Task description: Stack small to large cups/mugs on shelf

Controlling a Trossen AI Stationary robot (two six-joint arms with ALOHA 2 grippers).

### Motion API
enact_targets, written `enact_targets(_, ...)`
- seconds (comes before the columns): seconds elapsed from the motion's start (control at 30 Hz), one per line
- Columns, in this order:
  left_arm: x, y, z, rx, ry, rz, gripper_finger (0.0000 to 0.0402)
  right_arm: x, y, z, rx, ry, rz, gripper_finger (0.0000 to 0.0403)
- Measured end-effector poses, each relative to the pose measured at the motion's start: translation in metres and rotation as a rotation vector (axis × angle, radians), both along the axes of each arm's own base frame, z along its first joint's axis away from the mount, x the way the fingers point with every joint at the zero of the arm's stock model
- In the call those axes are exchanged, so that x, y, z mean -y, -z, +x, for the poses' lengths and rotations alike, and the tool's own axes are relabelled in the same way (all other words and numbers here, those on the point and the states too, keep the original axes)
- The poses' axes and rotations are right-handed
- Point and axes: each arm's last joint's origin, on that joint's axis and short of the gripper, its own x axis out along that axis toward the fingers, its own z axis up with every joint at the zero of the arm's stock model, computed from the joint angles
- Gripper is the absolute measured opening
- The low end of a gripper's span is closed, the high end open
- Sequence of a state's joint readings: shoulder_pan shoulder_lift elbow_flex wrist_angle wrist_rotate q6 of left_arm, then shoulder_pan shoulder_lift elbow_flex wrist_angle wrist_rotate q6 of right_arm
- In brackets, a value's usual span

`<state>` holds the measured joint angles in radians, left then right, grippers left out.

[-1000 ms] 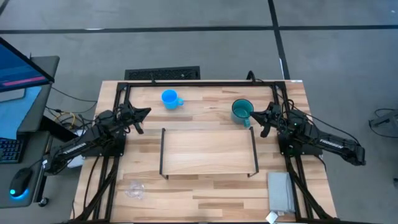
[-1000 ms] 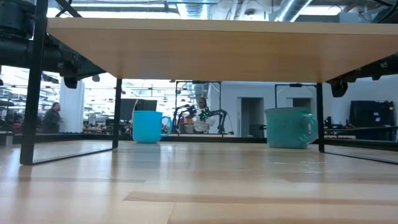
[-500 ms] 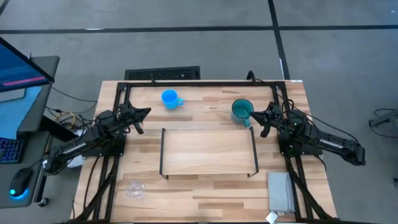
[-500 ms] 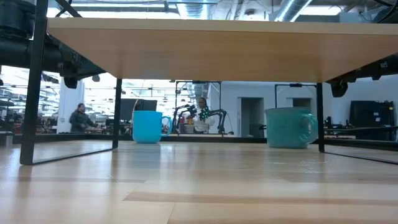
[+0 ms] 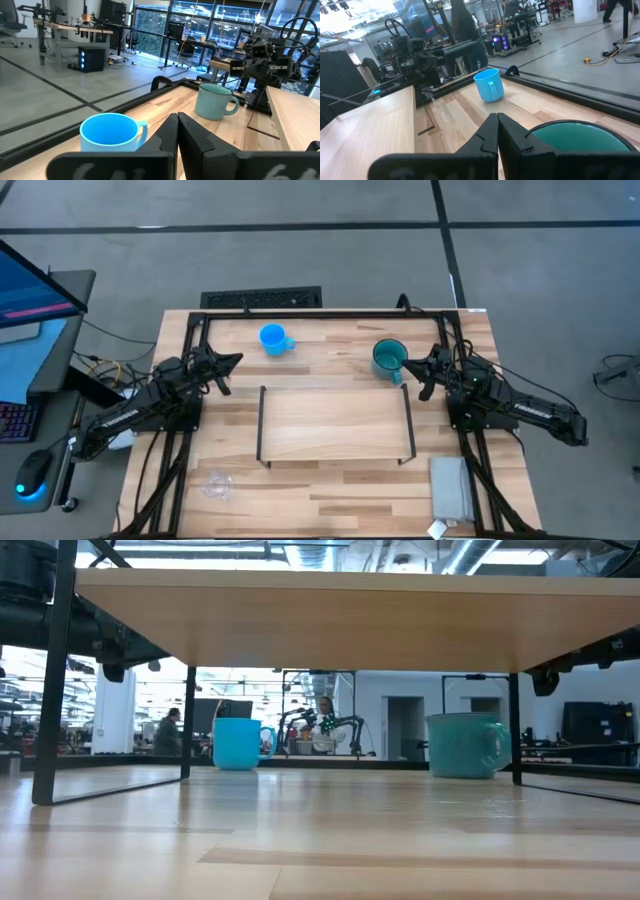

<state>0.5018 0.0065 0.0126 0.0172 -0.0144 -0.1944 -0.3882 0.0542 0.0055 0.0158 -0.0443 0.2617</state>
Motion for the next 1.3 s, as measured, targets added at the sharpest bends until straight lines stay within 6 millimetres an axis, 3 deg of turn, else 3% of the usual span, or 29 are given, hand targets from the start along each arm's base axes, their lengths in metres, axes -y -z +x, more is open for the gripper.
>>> enact_targets(1.3,0.0,-0.0001,0.0,0.0,0.0,0.0,0.0,-0.0001,0.0,0.0001,0.009,-0.003,0.025,0.0027)
